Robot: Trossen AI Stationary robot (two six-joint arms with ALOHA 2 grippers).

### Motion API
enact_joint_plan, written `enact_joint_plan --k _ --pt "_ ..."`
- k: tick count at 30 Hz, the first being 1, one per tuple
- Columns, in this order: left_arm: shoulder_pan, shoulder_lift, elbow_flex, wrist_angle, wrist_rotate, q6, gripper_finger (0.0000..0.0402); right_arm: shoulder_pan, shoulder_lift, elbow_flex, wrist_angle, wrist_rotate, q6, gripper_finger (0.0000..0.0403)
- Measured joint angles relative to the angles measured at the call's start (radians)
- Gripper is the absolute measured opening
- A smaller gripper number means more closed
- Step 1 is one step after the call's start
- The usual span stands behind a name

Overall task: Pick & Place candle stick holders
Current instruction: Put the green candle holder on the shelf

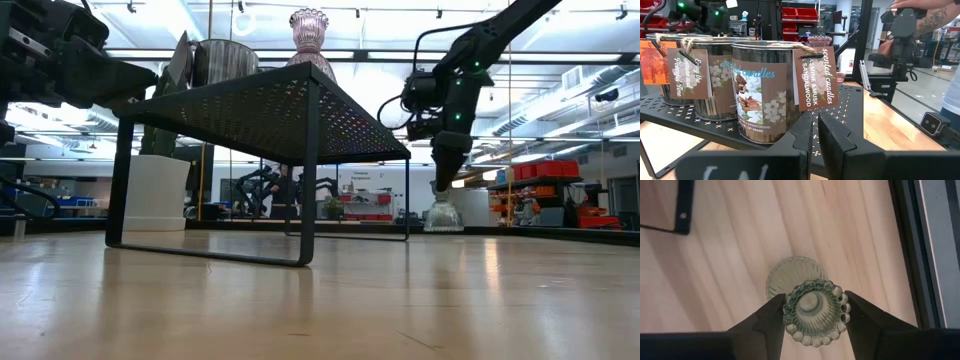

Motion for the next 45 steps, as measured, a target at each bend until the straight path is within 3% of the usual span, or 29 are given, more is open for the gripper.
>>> enact_joint_plan --k 19,34,45 --pt "0.000 0.000 0.000 0.000 0.000 0.000 0.0034 0.069 -0.197 0.008 -0.169 0.045 0.026 0.0169" --pt "0.000 0.000 0.000 0.000 0.000 0.000 0.0034 0.152 -0.218 0.249 -0.316 0.045 0.058 0.0169" --pt "0.000 0.000 0.000 0.000 0.000 0.000 0.0034 0.229 -0.217 0.347 -0.386 0.045 0.070 0.0169"
